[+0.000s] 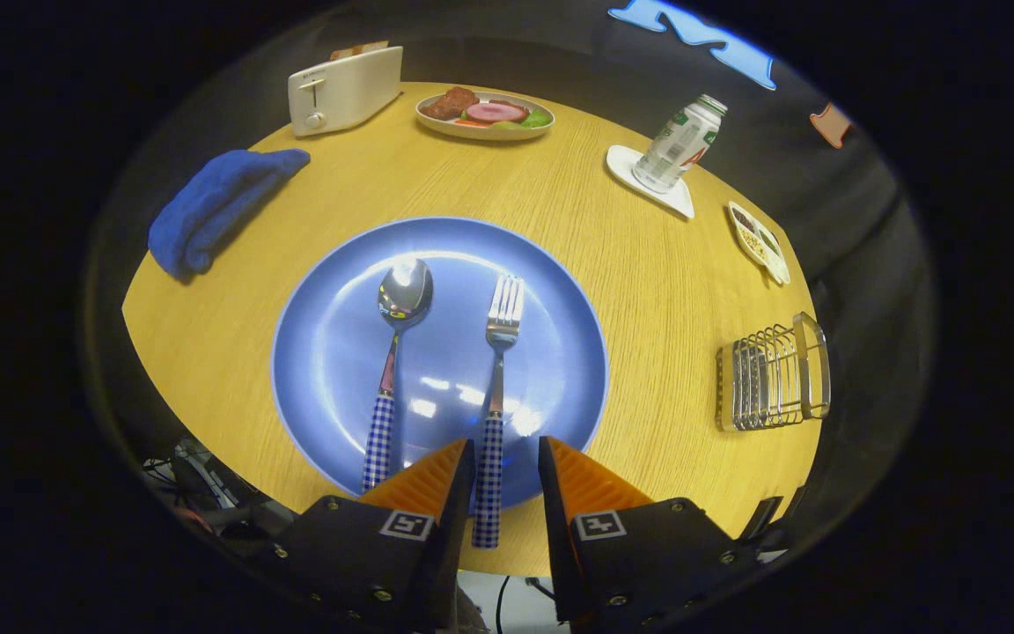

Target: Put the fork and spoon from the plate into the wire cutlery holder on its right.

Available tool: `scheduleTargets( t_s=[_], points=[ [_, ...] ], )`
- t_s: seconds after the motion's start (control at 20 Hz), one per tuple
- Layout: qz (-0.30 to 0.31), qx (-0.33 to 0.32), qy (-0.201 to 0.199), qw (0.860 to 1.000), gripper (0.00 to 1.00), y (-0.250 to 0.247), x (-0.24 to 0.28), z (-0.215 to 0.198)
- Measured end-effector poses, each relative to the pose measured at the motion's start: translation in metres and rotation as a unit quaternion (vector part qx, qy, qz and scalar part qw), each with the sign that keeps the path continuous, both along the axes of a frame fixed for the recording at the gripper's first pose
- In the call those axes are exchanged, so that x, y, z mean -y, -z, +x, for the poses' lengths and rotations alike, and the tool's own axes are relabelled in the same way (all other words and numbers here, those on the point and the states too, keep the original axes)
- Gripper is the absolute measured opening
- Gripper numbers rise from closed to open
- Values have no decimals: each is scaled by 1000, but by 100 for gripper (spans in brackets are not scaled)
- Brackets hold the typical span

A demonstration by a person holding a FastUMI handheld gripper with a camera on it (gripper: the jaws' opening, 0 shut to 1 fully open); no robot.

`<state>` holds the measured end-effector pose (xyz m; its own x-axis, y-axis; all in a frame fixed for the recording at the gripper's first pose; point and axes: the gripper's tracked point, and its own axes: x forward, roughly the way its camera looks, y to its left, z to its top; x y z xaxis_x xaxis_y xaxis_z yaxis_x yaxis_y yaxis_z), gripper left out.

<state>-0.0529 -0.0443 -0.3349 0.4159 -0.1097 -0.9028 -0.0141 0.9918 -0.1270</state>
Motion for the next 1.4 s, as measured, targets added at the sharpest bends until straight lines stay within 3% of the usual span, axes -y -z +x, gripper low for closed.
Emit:
scheduleTargets(
  t_s=[0.1, 0.2, 0.4, 0.45, 0.65, 0.85, 1.4],
  points=[
    [5, -13, -12, 1000, 44, 0, -5, 4],
    [-4, -32, -19, 999, 6, 4, -1, 3],
    [28, -46, -31, 998, 6, 3, -9, 8],
    [34, -55, -38, 997, 0, 6, -8, 5],
    [43, -68, -74, 994, 0, -12, 3, 5],
    [8, -91, -130, 987, 1, -37, 31, -4],
    [-36, -139, -193, 971, 0, -76, 91, -48]
  ],
)
